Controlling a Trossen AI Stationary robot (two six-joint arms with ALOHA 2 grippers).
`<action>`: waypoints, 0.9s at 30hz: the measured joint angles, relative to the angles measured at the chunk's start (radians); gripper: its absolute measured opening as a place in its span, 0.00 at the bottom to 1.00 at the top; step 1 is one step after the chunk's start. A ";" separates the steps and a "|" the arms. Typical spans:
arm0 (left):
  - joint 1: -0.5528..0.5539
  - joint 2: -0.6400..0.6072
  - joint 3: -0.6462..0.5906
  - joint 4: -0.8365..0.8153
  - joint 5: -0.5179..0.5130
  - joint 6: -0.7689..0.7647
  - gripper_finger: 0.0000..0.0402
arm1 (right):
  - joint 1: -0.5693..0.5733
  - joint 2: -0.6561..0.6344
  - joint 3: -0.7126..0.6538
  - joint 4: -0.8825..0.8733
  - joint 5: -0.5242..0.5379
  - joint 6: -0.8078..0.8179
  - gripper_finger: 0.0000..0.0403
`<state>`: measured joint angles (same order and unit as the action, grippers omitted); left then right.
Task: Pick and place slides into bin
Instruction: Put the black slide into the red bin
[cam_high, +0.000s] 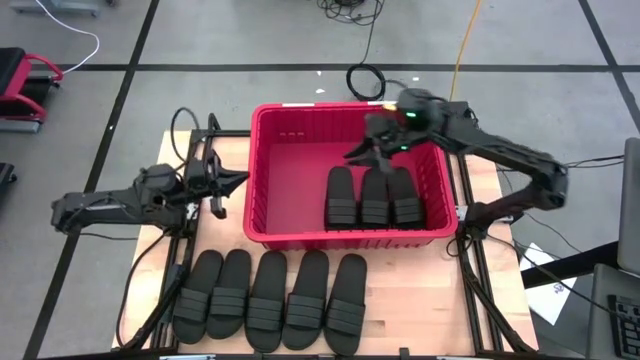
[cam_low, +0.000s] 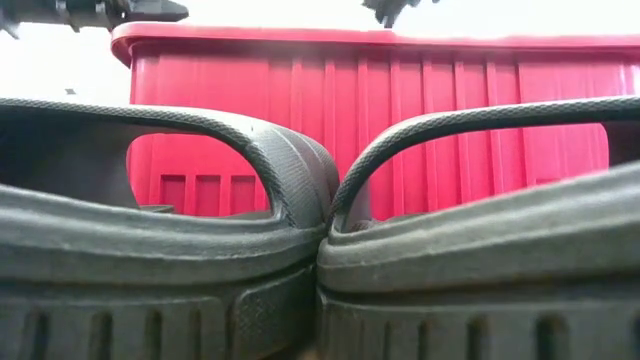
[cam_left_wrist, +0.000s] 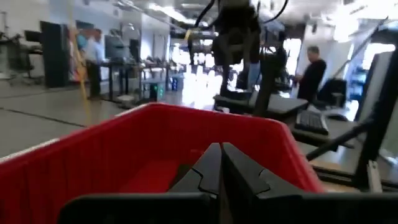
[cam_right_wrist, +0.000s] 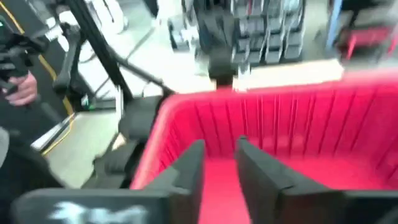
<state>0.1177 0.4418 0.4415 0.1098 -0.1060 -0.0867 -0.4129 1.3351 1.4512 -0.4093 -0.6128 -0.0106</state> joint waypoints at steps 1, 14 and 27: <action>0.000 0.015 0.044 -0.034 0.012 0.004 0.05 | 0.016 -0.033 0.001 0.006 0.031 0.007 0.12; -0.021 0.206 0.500 -0.409 0.240 0.000 0.05 | 0.333 -0.355 -0.256 0.161 0.385 0.194 0.01; -0.237 0.523 0.837 -0.311 0.022 0.101 0.05 | 0.509 -0.775 -0.664 0.435 0.420 0.272 0.00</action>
<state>-0.1195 0.9649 1.2782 -0.2009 -0.0841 0.0145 0.0963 0.5604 0.7873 0.0257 -0.1928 0.2615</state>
